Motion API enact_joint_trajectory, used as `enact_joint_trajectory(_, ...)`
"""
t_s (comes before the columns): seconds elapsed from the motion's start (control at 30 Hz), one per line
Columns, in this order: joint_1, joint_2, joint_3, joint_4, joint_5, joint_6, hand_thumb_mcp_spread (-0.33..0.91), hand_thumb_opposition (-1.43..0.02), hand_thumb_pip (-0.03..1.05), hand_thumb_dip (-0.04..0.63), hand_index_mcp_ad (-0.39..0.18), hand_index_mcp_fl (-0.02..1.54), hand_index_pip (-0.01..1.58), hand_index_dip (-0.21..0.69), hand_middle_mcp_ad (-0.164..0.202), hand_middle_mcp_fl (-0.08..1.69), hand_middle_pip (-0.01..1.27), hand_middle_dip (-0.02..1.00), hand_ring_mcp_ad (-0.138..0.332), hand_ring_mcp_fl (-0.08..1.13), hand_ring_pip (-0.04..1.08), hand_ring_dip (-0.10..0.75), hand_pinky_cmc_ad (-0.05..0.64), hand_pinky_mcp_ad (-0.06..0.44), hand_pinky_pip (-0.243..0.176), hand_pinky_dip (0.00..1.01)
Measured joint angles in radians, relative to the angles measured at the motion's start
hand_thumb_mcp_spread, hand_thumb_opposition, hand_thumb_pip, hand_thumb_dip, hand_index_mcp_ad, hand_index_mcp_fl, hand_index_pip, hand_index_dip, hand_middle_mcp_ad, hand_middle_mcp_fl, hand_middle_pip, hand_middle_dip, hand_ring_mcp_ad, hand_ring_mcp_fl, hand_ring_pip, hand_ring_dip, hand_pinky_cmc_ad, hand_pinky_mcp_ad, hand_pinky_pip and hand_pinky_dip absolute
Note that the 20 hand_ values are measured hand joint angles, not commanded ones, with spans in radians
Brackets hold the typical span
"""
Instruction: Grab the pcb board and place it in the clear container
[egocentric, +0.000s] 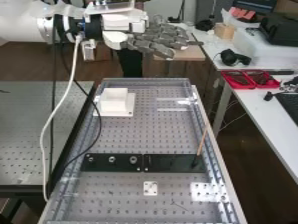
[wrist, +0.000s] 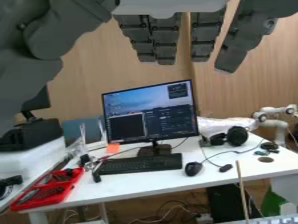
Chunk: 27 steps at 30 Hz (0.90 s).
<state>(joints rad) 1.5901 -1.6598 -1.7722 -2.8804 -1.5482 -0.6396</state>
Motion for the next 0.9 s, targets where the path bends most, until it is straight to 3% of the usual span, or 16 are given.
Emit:
enact_joint_trajectory(0.27, -0.011, -0.038, -0.078, 0.131, 0.035, 0.014, 0.30, -0.65, 0.27, 0.012, 0.099, 0.07, 0.09, 0.215, 0.119, 0.04, 0.14, 0.09, 0.202, 0.01, 0.09, 0.000, 0.328, 0.232, -0.105, 0.40)
enact_joint_trajectory(0.5, -0.019, -0.088, -0.114, 0.201, 0.077, 0.015, 0.36, -0.69, 0.34, 0.051, 0.033, 0.20, 0.09, 0.215, 0.117, 0.08, 0.14, 0.11, 0.202, 0.01, 0.09, 0.000, 0.325, 0.218, -0.105, 0.39)
enact_joint_trajectory(0.7, -0.029, -0.124, -0.136, 0.246, 0.113, 0.010, 0.42, -0.69, 0.37, 0.091, -0.002, 0.22, 0.10, 0.215, 0.117, 0.08, 0.14, 0.13, 0.201, 0.01, 0.09, 0.000, 0.326, 0.215, -0.105, 0.33)
enact_joint_trajectory(0.9, -0.046, -0.160, -0.169, 0.301, 0.145, -0.037, 0.45, -0.71, 0.38, 0.112, -0.038, 0.23, 0.34, 0.211, 0.113, 0.07, 0.14, 0.13, 0.201, 0.01, 0.09, 0.007, 0.314, 0.183, -0.105, 0.25)
